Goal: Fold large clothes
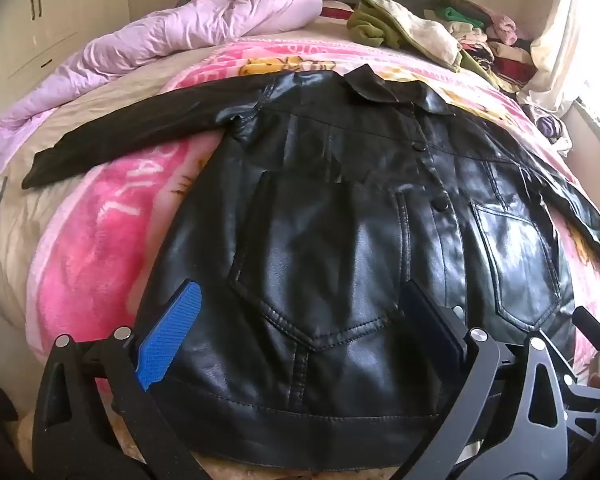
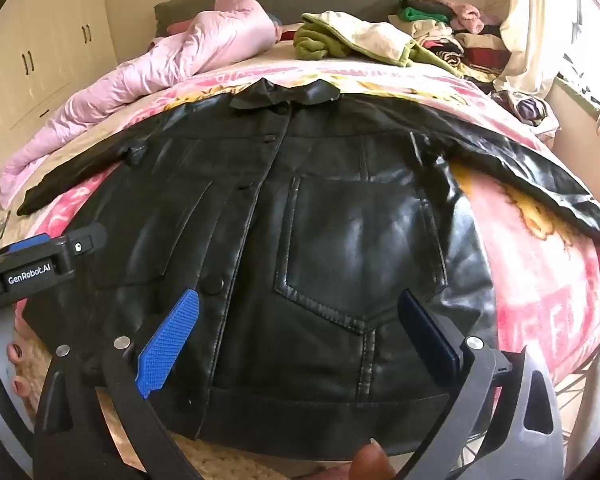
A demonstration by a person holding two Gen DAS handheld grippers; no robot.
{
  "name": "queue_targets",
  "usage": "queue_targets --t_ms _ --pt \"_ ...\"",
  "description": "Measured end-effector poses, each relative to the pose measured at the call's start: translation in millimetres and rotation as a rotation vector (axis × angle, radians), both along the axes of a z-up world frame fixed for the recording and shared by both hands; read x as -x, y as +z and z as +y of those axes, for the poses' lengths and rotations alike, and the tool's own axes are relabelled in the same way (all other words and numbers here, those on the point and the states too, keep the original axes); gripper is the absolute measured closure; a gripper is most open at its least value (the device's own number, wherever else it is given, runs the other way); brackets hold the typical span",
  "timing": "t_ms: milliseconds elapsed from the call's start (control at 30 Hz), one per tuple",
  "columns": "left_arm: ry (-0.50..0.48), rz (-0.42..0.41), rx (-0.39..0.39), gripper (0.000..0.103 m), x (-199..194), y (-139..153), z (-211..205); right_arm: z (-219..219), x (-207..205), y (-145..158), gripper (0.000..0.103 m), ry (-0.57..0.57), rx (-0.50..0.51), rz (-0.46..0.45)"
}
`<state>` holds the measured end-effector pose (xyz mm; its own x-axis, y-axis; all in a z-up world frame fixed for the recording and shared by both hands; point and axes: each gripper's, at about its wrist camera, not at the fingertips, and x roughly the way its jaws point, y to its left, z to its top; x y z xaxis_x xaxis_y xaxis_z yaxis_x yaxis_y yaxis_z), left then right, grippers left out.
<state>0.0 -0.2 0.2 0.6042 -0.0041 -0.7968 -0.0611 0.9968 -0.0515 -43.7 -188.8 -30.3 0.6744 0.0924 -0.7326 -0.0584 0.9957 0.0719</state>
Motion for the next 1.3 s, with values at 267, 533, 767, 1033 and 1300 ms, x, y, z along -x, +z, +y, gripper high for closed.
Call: queue_targets --t_ms 267,533,767,1033,1300 --pt "0.002 -0.007 0.003 0.009 1.5 -3.0 -5.8 -3.6 0.9 4.2 0.004 -0.023 0.006 -0.025" --pt "-0.002 -0.005 0.006 0.009 3.3 -5.4 -7.5 -3.1 1.4 3.7 0.004 -0.02 0.025 -0.025" --pt "-0.007 -0.005 0.009 0.009 8.0 -5.5 -12.3 -0.8 -0.5 3.2 0.004 -0.016 0.028 -0.027" --pt "-0.011 -0.001 0.011 0.009 5.4 -0.1 -7.5 1.7 0.6 4.8 0.004 -0.014 0.035 -0.038" --pt "-0.01 -0.003 0.01 0.009 5.2 0.4 -7.7 2.5 -0.4 5.1 0.004 -0.01 0.033 -0.037"
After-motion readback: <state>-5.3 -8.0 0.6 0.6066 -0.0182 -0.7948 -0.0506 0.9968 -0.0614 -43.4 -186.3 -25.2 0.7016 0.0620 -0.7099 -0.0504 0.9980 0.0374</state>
